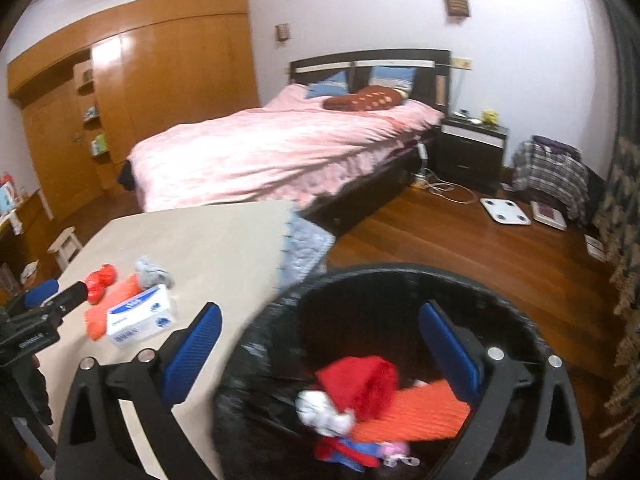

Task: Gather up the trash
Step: 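Move both tools back over the table toward the white box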

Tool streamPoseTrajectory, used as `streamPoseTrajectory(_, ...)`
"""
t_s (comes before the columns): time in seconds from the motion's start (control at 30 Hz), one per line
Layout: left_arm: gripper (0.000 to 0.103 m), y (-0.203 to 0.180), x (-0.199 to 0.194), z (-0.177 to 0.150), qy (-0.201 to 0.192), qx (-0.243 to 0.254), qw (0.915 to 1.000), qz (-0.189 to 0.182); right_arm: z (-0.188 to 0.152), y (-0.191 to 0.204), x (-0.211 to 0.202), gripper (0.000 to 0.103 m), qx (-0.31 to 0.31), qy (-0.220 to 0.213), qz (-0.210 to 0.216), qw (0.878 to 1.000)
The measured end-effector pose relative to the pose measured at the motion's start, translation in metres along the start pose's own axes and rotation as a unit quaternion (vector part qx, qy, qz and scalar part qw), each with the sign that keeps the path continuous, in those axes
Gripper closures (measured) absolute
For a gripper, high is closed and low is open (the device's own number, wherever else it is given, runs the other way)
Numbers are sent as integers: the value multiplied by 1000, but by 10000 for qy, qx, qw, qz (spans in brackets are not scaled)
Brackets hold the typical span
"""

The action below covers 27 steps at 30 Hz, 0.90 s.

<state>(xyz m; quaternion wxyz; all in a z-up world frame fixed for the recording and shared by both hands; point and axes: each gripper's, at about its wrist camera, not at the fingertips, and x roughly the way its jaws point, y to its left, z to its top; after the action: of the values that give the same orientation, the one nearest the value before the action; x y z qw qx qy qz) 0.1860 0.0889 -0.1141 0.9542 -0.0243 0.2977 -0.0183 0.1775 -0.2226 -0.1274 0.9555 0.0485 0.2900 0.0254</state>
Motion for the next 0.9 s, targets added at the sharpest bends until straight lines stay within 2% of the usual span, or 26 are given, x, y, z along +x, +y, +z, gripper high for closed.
streamPoseTrajectory(0.2, 10, 61, 4, -7, 56, -157, 9981, 598, -4, 62, 26, 6, -174, 150, 524, 9984)
streamPoseTrajectory(0.4, 10, 110, 10, -19, 189, -375, 9945, 958, -19, 131, 57, 6, -417, 373, 923, 9942)
streamPoseTrajectory(0.6, 10, 136, 14, -26, 231, -405, 9924, 1137, -35, 189, 87, 6, -893, 624, 1043, 9886)
streamPoseTrajectory(0.8, 10, 151, 16, -32, 259, -543, 9911, 1191, -49, 212, 103, 6, -1058, 853, 1005, 9856)
streamPoseTrajectory(0.9, 10, 155, 21, -35, 320, -582, 9906, 1192, -55, 216, 109, 6, -1213, 938, 844, 9846)
